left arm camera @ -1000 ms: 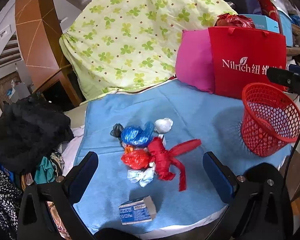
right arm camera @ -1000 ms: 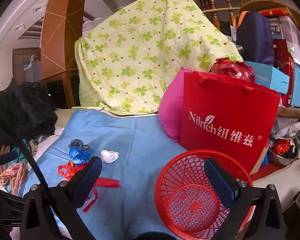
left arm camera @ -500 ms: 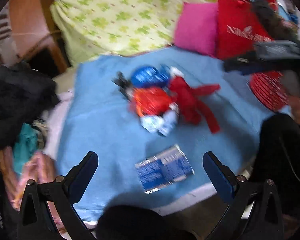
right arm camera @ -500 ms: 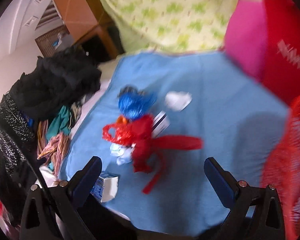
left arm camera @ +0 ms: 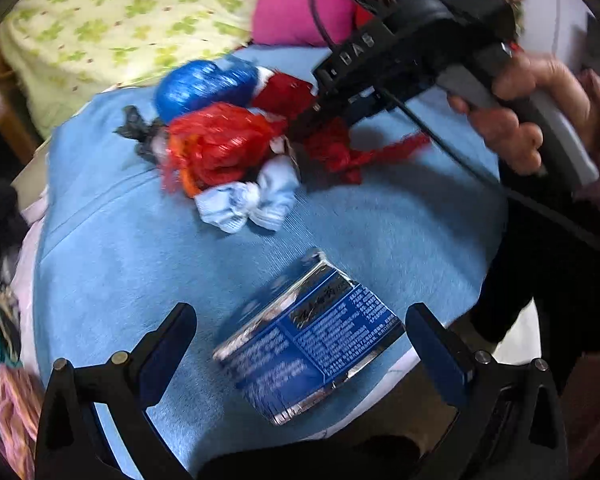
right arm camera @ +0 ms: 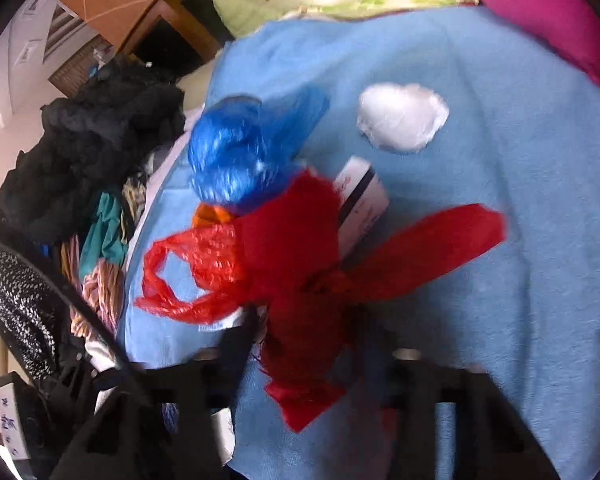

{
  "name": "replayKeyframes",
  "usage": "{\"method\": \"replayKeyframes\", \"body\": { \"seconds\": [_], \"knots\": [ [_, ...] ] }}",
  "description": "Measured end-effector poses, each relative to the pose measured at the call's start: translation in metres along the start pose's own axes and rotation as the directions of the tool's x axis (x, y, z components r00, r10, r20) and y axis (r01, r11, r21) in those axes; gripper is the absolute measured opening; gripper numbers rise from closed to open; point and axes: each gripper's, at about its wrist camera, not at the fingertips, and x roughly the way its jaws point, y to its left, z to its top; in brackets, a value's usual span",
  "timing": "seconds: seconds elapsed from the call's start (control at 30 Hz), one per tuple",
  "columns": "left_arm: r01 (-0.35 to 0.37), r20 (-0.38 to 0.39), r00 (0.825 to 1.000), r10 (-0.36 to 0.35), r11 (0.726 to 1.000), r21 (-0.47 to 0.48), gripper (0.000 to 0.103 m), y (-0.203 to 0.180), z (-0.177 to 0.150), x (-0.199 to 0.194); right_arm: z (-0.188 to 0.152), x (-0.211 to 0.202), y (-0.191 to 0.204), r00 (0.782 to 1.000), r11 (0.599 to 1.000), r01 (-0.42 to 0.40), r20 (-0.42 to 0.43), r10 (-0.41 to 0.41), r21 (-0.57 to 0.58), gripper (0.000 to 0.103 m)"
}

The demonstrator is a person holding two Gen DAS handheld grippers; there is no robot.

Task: Collect trash
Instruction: 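Move the left tool toward the blue medicine box while the right tool approaches the red plastic bag, then close the left tool on the blue medicine box while the right tool grasps the red bag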

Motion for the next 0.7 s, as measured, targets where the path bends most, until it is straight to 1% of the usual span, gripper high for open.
{"method": "replayKeyframes", "body": {
  "seconds": [0.13, 0.17, 0.23, 0.3, 0.37, 0.47, 0.53, 0.57, 0.6, 0.63, 0.67, 0.7],
  "knots": [
    [-0.036, -0.043, 0.998, 0.038, 0.998, 0.049, 0.103, -0.001, -0.005, 0.013, -0.007, -0.003, -0.003, 1.000, 1.000, 0.015, 0.025, -0.015, -0.011, 0.039],
    [-0.037, -0.046, 0.998, 0.040, 0.998, 0.045, 0.103, 0.000, -0.006, 0.016, -0.008, -0.007, -0.004, 0.999, 1.000, 0.013, 0.035, -0.012, -0.008, 0.039],
    [-0.028, -0.049, 0.998, 0.029, 0.999, 0.018, 0.100, 0.004, -0.006, 0.020, -0.011, -0.013, -0.007, 0.999, 1.000, 0.001, 0.054, -0.001, -0.002, 0.039],
    [-0.019, -0.039, 0.999, 0.019, 1.000, -0.011, 0.100, 0.007, -0.006, 0.021, -0.014, -0.022, -0.009, 0.998, 1.000, -0.008, 0.070, 0.008, 0.000, 0.039],
    [-0.009, -0.028, 1.000, 0.008, 1.000, -0.030, 0.097, 0.011, -0.007, 0.019, -0.019, -0.029, -0.009, 0.997, 1.000, -0.025, 0.079, 0.025, 0.003, 0.039],
    [0.011, 0.000, 1.000, -0.011, 0.998, -0.058, 0.089, 0.014, -0.005, 0.012, -0.027, -0.047, -0.010, 0.993, 0.999, -0.049, 0.106, 0.048, 0.010, 0.039],
    [0.029, 0.030, 0.999, -0.026, 0.996, -0.086, 0.075, 0.019, -0.002, 0.004, -0.031, -0.059, -0.009, 0.990, 0.998, -0.063, 0.125, 0.061, 0.011, 0.039],
    [0.031, 0.041, 0.999, -0.027, 0.994, -0.104, 0.072, 0.023, 0.000, 0.003, -0.034, -0.067, -0.008, 0.988, 0.997, -0.072, 0.138, 0.070, 0.011, 0.039],
    [0.031, 0.044, 0.999, -0.026, 0.992, -0.121, 0.067, 0.026, 0.002, 0.001, -0.035, -0.074, -0.007, 0.985, 0.997, -0.081, 0.151, 0.078, 0.012, 0.039],
    [0.029, 0.043, 0.999, -0.024, 0.990, -0.136, 0.032, 0.028, 0.004, 0.000, -0.037, -0.081, -0.006, 0.983, 0.996, -0.088, 0.164, 0.085, 0.011, 0.039],
    [0.034, 0.025, 0.999, -0.030, 0.986, -0.164, 0.015, 0.033, 0.005, 0.003, -0.039, -0.089, -0.005, 0.979, 0.995, -0.095, 0.181, 0.092, 0.009, 0.039],
    [0.030, 0.003, 1.000, -0.030, 0.979, -0.203, 0.009, 0.040, 0.007, 0.007, -0.041, -0.096, -0.003, 0.976, 0.995, -0.098, 0.198, 0.095, 0.005, 0.039]
  ]
}}
